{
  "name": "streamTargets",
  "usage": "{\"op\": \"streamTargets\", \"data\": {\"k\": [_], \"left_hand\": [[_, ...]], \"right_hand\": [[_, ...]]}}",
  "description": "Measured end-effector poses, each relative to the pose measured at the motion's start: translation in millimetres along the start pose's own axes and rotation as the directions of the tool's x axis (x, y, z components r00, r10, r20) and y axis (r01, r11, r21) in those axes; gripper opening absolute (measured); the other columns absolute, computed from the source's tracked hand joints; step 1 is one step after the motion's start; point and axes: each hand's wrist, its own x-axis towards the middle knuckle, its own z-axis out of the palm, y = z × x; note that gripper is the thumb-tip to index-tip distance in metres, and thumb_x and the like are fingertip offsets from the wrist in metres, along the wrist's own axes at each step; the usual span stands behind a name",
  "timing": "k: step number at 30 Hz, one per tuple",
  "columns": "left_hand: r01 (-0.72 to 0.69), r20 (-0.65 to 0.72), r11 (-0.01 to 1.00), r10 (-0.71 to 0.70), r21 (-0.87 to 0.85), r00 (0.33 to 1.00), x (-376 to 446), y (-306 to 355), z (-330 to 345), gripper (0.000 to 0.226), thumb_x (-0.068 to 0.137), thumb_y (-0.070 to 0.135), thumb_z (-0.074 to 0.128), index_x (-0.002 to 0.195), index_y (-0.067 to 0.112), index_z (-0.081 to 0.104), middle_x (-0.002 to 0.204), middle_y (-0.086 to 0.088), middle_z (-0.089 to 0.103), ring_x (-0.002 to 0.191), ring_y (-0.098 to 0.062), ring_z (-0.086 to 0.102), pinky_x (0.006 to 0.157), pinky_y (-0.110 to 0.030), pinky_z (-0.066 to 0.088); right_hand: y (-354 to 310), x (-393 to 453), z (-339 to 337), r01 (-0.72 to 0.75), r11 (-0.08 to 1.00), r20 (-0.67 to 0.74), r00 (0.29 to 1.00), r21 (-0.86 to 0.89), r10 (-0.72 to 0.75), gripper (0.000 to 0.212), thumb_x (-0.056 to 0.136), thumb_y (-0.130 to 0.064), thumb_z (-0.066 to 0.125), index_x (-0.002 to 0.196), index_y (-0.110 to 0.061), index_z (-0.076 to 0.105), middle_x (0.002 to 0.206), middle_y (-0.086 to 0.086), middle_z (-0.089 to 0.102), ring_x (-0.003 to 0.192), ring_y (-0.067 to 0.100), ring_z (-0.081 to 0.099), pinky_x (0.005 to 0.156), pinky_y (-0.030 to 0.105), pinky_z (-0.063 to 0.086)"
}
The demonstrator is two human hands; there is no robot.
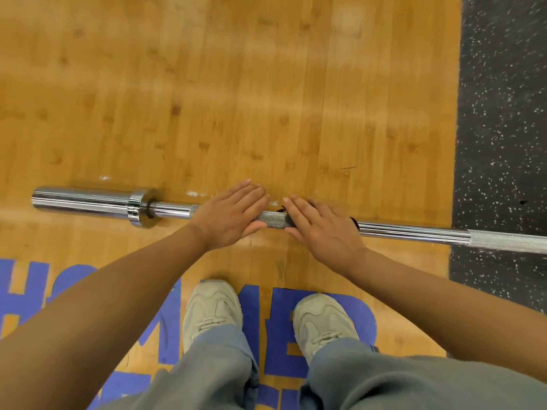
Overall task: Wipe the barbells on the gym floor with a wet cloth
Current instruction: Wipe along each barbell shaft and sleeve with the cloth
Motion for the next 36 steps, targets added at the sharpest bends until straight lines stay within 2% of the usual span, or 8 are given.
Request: {"op": "streamTargets", "data": {"k": [7,11,16,22,25,28,31,36], "left_hand": [[0.01,-0.003,1.0,-0.01,0.004,1.0,-1,1,0,0.061,0.108,0.043,0.025,0.126,-0.004,0.059,0.123,-0.021,0.063,0.116,-0.035,0.061,0.112,-0.044,0.033],[0.001,-0.009,1.0,-0.001,0.006,1.0,1,1,-3,0.058,0.108,0.043,0.025,0.127,-0.003,0.055,0.121,-0.021,0.064,0.115,-0.034,0.061,0.113,-0.043,0.033],[0.0,0.009,1.0,0.0,-0.007,1.0,1,0,-2,0.059,0.108,0.043,0.025,0.124,-0.004,0.058,0.12,-0.021,0.064,0.113,-0.034,0.062,0.111,-0.043,0.035],[-0.005,0.057,1.0,0.006,-0.022,0.998,3,0,-3,0.061,0.108,0.043,0.022,0.126,-0.005,0.056,0.121,-0.022,0.063,0.114,-0.036,0.061,0.112,-0.044,0.033],[-0.002,0.057,1.0,0.003,-0.017,0.998,2,-1,-3,0.061,0.108,0.044,0.022,0.124,-0.005,0.056,0.12,-0.023,0.064,0.112,-0.036,0.062,0.112,-0.042,0.032],[0.005,0.061,1.0,-0.004,-0.024,0.998,2,-2,-4,0.064,0.108,0.044,0.022,0.122,-0.005,0.06,0.119,-0.023,0.064,0.111,-0.036,0.063,0.113,-0.041,0.031],[0.005,0.056,1.0,-0.004,-0.017,0.998,1,-1,-4,0.063,0.108,0.044,0.022,0.123,-0.004,0.06,0.118,-0.022,0.064,0.111,-0.035,0.062,0.113,-0.041,0.031],[0.005,0.09,1.0,-0.003,-0.024,0.996,2,-1,-4,0.062,0.107,0.044,0.022,0.126,-0.003,0.057,0.119,-0.022,0.063,0.112,-0.035,0.061,0.114,-0.042,0.03]], "right_hand": [[39,-37,-10,0.065,0.998,0.017,0.998,0.011,-0.065,0.052,0.108,-0.043,0.03,0.147,-0.01,0.042,0.141,0.009,0.057,0.113,0.031,0.064,0.081,0.041,0.056],[37,-40,-9,-0.007,1.0,-0.006,1.0,-0.02,0.007,0.055,0.106,-0.043,0.032,0.141,-0.007,0.053,0.139,0.01,0.06,0.11,0.031,0.066,0.076,0.04,0.057],[-3,1,0,-0.008,1.0,0.0,1.0,0.001,0.008,0.056,0.1,-0.043,0.034,0.134,-0.007,0.061,0.13,0.01,0.066,0.101,0.03,0.07,0.069,0.036,0.057],[-11,5,4,-0.038,0.998,-0.027,0.999,-0.04,0.036,0.056,0.102,-0.043,0.032,0.133,-0.008,0.063,0.128,0.009,0.067,0.1,0.029,0.07,0.069,0.036,0.056],[-10,7,2,-0.027,0.999,-0.015,1.0,-0.035,0.026,0.059,0.107,-0.043,0.023,0.134,-0.008,0.062,0.13,0.009,0.066,0.101,0.028,0.069,0.069,0.036,0.056],[5,-4,-3,0.037,0.999,0.005,0.999,-0.009,-0.037,0.055,0.104,-0.044,0.031,0.139,-0.01,0.057,0.137,0.008,0.062,0.107,0.029,0.067,0.074,0.037,0.056],[32,-32,-10,0.08,0.997,0.022,0.997,-0.009,-0.08,0.053,0.105,-0.042,0.033,0.147,-0.012,0.045,0.144,0.007,0.056,0.114,0.03,0.064,0.082,0.039,0.055],[35,-40,-11,0.035,0.997,0.01,0.999,-0.074,-0.034,0.052,0.104,-0.04,0.035,0.145,-0.009,0.041,0.144,0.01,0.055,0.116,0.034,0.062,0.09,0.043,0.052]]}}
